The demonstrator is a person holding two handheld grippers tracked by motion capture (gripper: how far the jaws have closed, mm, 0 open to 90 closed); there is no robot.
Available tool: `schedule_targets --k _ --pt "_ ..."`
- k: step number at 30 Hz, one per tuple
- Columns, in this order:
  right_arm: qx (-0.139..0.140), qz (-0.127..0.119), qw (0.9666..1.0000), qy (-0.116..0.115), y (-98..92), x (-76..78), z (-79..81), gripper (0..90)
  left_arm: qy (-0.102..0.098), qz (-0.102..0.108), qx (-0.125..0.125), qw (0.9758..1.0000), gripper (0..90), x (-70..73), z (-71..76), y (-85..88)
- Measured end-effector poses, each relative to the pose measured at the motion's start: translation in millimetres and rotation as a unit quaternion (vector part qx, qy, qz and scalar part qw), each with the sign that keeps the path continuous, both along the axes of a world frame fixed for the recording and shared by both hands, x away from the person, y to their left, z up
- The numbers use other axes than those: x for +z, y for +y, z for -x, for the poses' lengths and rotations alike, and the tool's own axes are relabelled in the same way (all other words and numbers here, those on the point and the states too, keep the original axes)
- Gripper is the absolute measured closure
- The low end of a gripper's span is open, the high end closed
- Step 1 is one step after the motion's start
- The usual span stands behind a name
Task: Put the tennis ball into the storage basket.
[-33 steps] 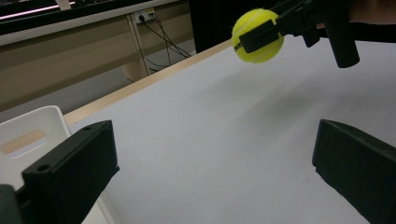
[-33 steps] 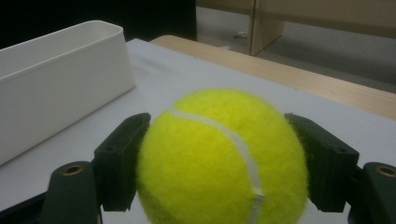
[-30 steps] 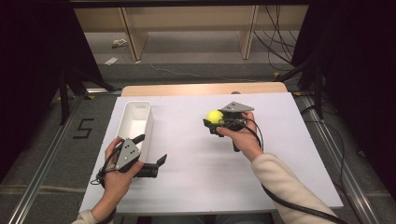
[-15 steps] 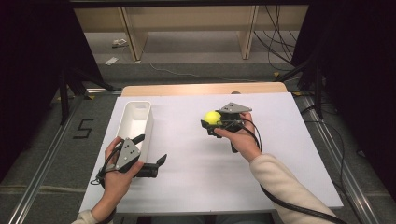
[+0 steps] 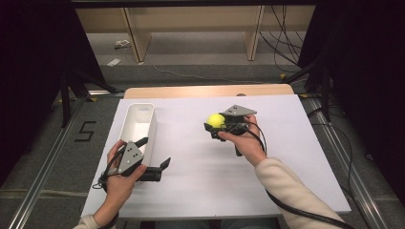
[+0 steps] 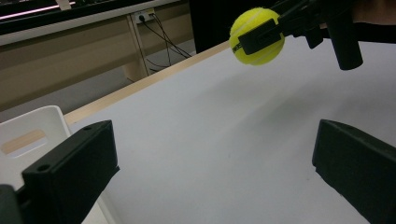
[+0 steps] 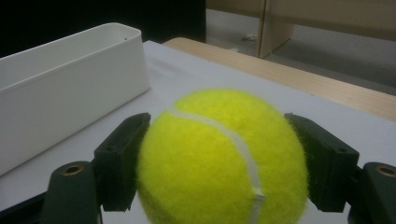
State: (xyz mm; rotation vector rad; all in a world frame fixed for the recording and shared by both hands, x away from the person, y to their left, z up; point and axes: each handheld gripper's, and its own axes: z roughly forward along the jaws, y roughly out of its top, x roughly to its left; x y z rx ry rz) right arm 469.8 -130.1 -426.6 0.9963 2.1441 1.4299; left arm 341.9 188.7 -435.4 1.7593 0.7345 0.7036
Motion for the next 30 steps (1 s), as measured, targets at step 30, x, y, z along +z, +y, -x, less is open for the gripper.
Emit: schedule_targets --k 30 --pt "0.008 -0.003 1.0 -0.003 7.8 1.5 4.6 26.4 -0.001 0.001 0.001 1.0 0.0 0.4 0.0 0.6"
